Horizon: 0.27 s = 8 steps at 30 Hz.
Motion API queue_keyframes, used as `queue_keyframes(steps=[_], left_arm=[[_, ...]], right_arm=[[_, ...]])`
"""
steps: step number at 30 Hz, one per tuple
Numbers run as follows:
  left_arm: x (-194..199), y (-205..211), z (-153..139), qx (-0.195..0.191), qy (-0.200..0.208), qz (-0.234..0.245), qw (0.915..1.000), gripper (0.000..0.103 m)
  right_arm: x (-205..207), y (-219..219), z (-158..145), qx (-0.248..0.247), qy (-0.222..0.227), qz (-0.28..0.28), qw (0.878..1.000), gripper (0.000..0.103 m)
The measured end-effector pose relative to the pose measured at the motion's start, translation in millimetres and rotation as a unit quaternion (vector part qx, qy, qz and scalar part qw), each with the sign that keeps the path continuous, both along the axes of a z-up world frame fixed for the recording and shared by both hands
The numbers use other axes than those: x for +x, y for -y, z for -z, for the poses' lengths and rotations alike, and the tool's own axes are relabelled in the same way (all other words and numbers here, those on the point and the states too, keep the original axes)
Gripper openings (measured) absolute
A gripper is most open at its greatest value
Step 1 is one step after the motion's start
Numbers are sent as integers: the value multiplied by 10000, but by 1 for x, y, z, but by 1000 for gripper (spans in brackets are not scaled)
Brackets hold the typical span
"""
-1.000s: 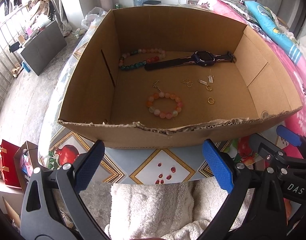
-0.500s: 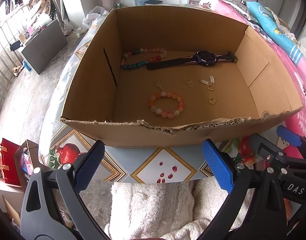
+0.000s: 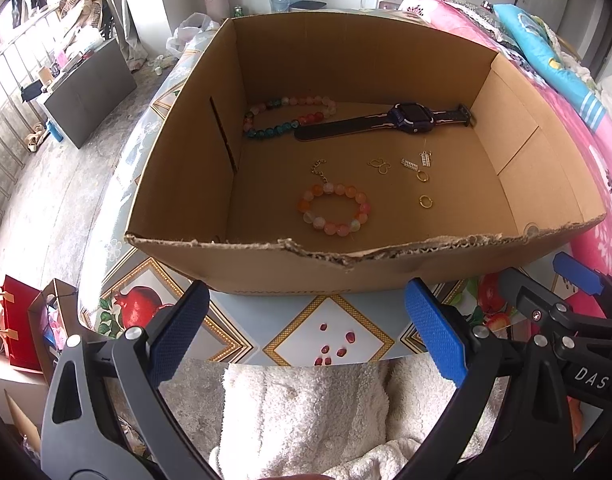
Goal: Organize jewelry
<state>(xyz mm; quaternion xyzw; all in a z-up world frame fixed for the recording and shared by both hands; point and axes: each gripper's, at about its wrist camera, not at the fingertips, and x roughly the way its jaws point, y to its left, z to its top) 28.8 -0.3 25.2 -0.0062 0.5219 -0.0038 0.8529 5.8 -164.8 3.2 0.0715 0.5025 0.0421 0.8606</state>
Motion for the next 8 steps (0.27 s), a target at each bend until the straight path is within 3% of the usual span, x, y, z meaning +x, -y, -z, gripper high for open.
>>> queue_keyframes(steps=[8], left_arm=[[0,0,0,-2,-13,-8,10000,94]], right_arm=[[-1,0,0,2,-1,4,10000,96]])
